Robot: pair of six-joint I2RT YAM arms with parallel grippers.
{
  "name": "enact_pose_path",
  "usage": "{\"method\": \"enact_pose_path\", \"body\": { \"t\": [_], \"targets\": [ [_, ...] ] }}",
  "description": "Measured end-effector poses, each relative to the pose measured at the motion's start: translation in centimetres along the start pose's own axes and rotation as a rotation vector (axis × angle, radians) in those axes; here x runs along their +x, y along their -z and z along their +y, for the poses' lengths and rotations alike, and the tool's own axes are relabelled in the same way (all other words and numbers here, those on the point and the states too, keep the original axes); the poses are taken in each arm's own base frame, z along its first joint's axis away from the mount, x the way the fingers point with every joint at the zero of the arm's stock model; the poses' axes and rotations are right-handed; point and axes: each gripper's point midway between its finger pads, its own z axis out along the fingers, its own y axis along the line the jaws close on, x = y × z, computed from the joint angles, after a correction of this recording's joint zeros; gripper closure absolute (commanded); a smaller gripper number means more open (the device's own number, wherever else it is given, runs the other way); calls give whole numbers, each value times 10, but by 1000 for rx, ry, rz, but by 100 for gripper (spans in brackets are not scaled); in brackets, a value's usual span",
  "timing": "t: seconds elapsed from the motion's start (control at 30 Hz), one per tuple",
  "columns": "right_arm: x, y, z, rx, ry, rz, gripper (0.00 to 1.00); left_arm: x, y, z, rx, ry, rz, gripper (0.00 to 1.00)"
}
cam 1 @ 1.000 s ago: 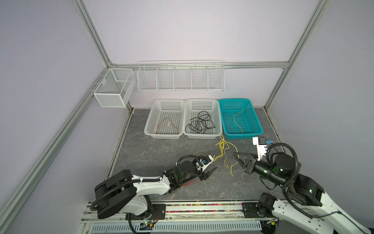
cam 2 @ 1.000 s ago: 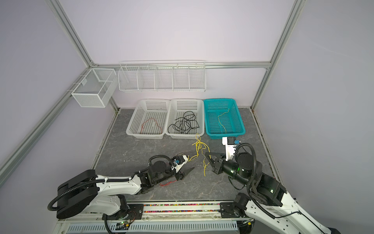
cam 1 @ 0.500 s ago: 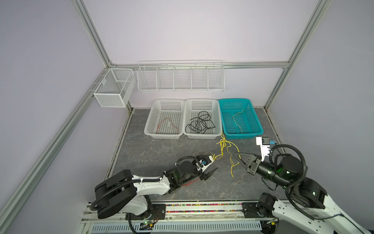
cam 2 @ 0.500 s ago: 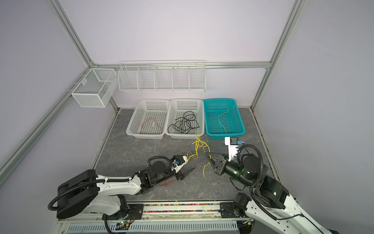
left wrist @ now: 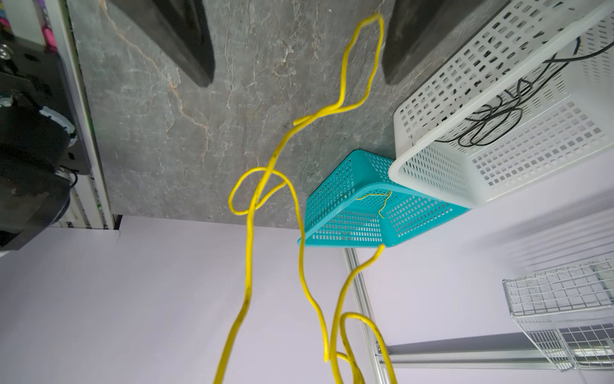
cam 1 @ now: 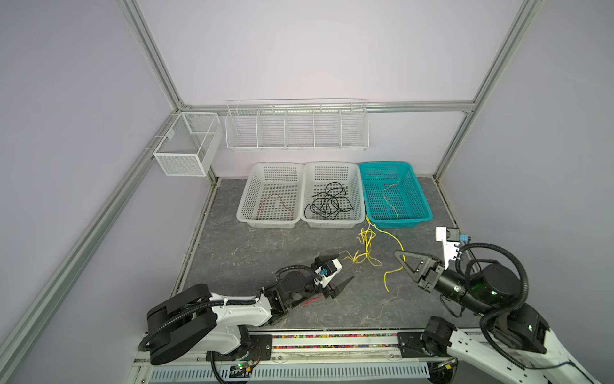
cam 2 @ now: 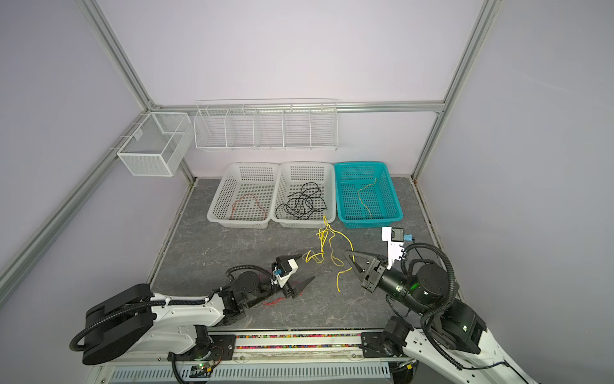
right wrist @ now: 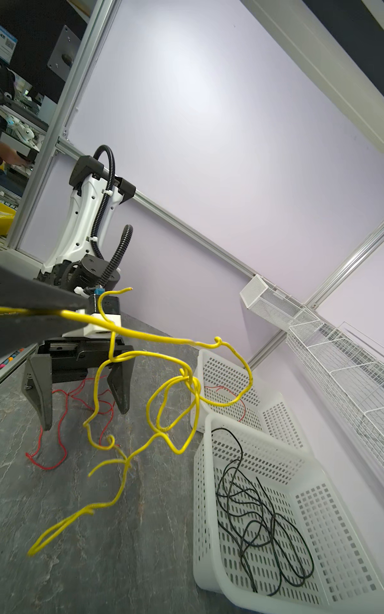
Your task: Untangle the cables
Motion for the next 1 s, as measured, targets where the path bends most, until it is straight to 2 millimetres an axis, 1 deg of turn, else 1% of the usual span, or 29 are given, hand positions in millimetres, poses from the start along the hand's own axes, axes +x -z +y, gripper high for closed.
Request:
{"method": "enact_pose_path", "body": {
  "t": [0.2, 0.4, 0.63, 0.8, 0.93, 1.0],
  "targets": [
    [0, -3, 5, -23, -12, 7, 94, -8, 0, -9, 38, 20, -26, 19],
    [-1, -5, 12, -53, -23, 10, 94, -28, 0, -17, 65, 43, -86, 20],
    [3, -14, 17, -87, -49, 31, 94, -42, 1, -21, 84, 64, -125, 32],
    [8, -20, 17, -104, -65, 53, 94, -49, -1, -21, 86, 64, -140, 38],
    [12, -23, 16, -111, -75, 65, 94, -55, -3, -21, 87, 66, -154, 48],
    [13, -23, 16, -114, -78, 66, 94, -56, -4, -21, 88, 68, -157, 54]
  ]
}}
